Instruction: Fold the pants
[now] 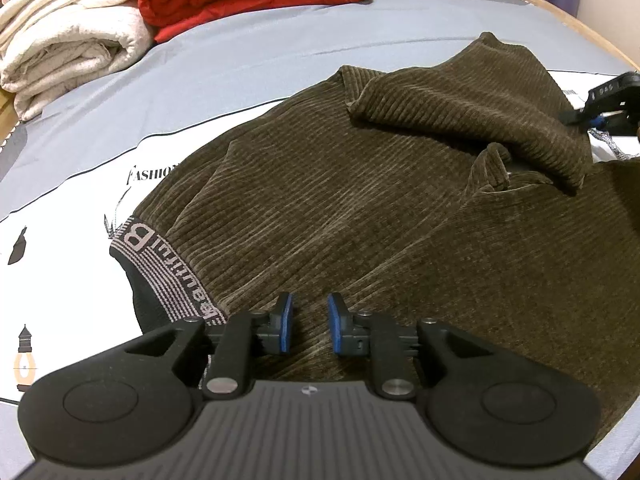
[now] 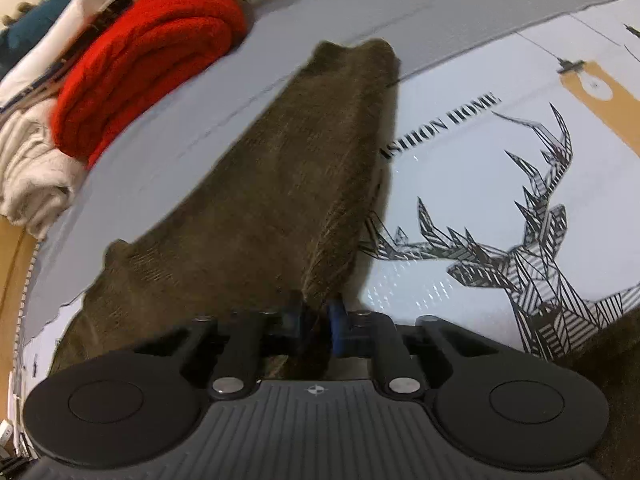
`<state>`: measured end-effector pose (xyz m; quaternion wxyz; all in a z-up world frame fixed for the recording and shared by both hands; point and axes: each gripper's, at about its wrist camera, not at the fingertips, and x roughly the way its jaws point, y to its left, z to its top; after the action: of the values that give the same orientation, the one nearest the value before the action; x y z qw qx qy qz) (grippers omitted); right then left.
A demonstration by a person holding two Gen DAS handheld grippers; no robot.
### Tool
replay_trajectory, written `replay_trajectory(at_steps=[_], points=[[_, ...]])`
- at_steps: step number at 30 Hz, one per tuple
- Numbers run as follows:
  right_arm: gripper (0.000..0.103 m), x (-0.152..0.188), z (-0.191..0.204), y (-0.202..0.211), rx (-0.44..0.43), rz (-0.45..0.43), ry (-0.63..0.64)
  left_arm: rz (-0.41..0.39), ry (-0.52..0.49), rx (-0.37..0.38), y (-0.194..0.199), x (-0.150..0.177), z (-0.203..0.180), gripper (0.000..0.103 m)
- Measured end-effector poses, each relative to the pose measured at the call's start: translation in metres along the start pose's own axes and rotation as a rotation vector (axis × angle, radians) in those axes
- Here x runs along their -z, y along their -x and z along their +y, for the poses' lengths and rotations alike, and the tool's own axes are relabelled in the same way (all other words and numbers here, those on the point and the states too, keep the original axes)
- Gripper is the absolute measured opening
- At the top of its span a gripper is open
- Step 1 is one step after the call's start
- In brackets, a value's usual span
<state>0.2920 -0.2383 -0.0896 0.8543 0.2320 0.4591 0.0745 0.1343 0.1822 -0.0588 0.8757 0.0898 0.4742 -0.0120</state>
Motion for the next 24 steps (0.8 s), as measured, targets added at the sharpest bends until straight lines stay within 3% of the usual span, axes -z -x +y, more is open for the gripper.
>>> replay_trajectory(at_steps=[3, 7, 11, 15, 18, 20, 22, 24], points=[[0.012, -0.009, 0.010, 0.025, 0.013, -0.074, 0.022, -0.001, -0.009, -0.004, 0.000, 0.001, -0.001, 0.021], [0.011, -0.021, 0.040, 0.096, 0.016, -0.223, 0.068, -0.006, -0.001, -0.005, 0.001, -0.001, 0.000, 0.021], [0.011, -0.005, 0.063, 0.156, 0.088, -0.309, 0.164, -0.014, -0.018, 0.002, 0.005, -0.001, -0.005, 0.021], [0.013, 0.025, 0.048, 0.158, 0.112, -0.242, 0.130, -0.012, -0.042, 0.002, 0.006, 0.001, -0.011, 0.023], [0.020, 0.038, 0.022, 0.123, 0.099, -0.066, 0.117, -0.010, -0.049, 0.000, 0.007, 0.002, -0.012, 0.026], [0.023, 0.039, -0.009, 0.111, 0.053, 0.020, -0.034, -0.012, -0.050, -0.003, 0.008, 0.004, -0.012, 0.027], [0.026, 0.036, -0.038, 0.115, 0.028, 0.010, -0.173, -0.011, -0.038, -0.007, 0.008, 0.005, -0.009, 0.028], [0.038, 0.029, -0.063, 0.128, -0.002, -0.040, -0.277, -0.008, -0.028, -0.012, 0.007, 0.004, -0.006, 0.028]])
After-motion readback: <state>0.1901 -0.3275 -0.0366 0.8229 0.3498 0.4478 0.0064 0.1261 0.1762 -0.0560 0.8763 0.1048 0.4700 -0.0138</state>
